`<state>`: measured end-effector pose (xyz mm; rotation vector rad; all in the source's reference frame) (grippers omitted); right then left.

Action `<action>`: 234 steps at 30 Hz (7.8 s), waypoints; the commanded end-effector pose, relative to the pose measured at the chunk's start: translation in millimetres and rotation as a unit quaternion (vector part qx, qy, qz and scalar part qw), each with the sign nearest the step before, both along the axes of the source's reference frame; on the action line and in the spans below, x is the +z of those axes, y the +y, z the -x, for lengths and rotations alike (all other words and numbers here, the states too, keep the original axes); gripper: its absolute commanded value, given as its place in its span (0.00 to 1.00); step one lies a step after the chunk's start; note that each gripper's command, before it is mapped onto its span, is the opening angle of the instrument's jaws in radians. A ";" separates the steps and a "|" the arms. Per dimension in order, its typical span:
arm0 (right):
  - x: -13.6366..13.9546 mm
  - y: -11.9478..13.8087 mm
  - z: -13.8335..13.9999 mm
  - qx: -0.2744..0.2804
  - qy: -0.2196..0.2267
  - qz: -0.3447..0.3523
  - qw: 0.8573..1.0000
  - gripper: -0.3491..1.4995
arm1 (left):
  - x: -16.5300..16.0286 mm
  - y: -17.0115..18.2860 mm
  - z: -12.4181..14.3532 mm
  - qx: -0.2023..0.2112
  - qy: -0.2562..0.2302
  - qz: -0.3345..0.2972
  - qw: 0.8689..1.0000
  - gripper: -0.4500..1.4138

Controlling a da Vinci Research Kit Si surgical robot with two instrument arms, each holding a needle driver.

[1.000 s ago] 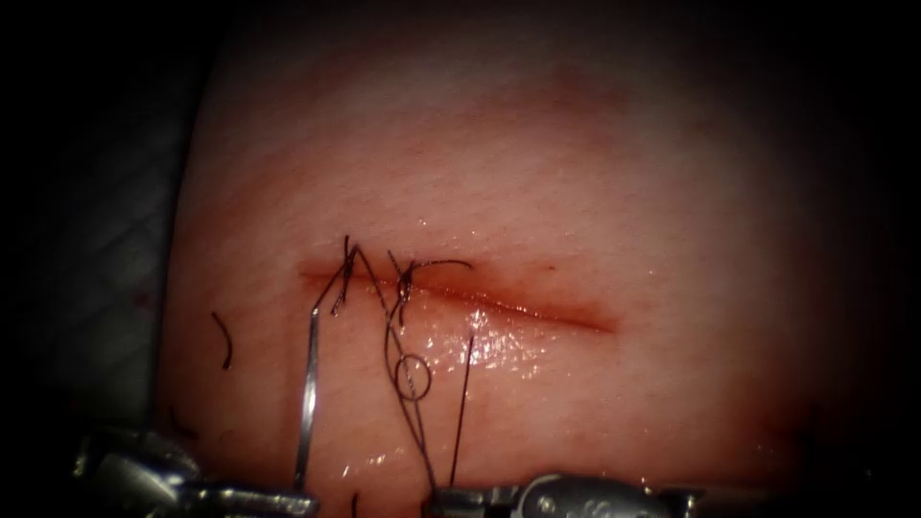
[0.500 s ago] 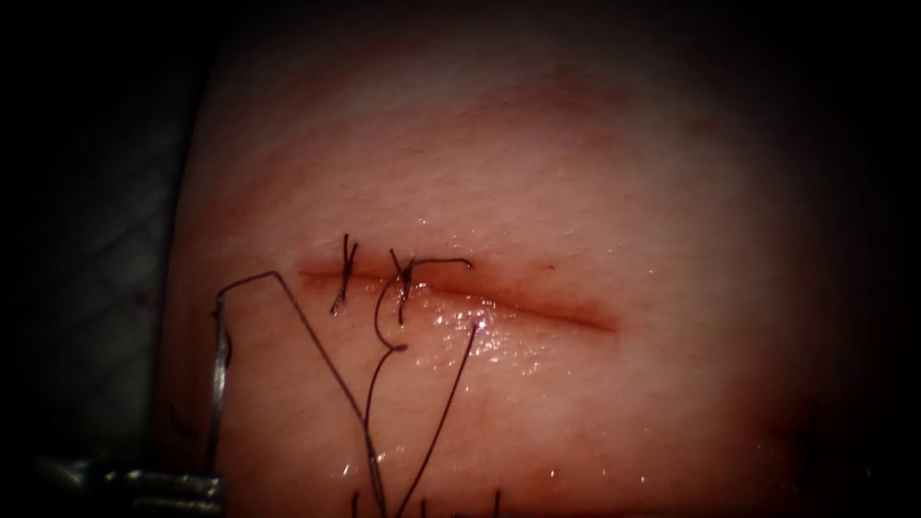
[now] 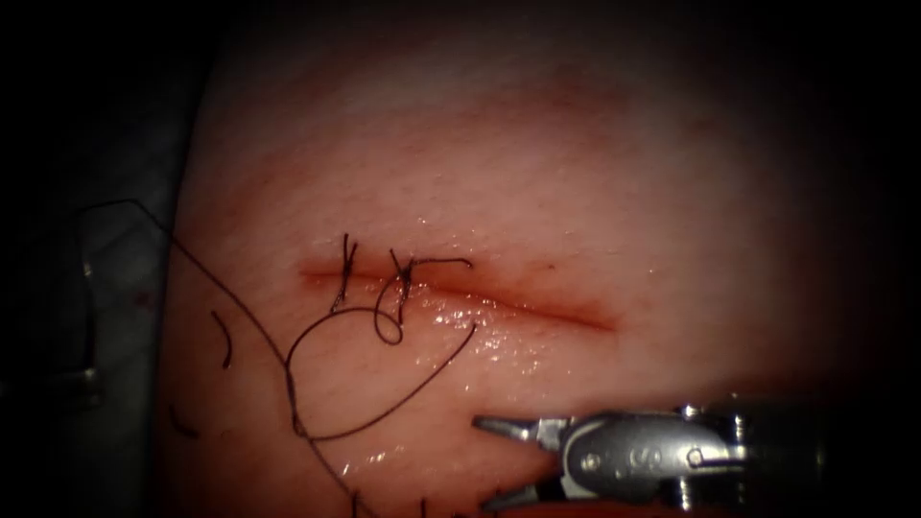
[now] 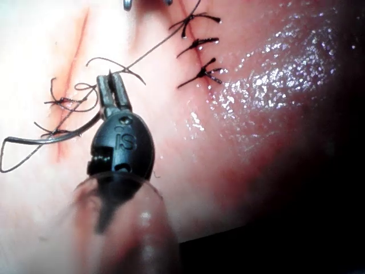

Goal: Wound Closure
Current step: Pull the length of suture with the right tool until a short tail is left.

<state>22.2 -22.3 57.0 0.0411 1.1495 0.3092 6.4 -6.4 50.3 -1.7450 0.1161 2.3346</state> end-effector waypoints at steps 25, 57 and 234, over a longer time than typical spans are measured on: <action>12.1 4.2 -1.4 -0.010 -0.085 0.006 0.996 0.00 | 1.5 -0.4 2.4 0.001 -0.010 0.003 1.000 0.00; -5.1 -12.7 -7.6 -0.122 -0.006 -0.023 0.992 0.00 | 2.4 -0.7 2.8 0.013 -0.006 0.003 1.000 0.00; 10.1 1.3 -1.5 -0.169 0.053 0.086 0.980 0.00 | 5.7 2.4 -2.4 -0.065 0.117 0.036 0.990 0.00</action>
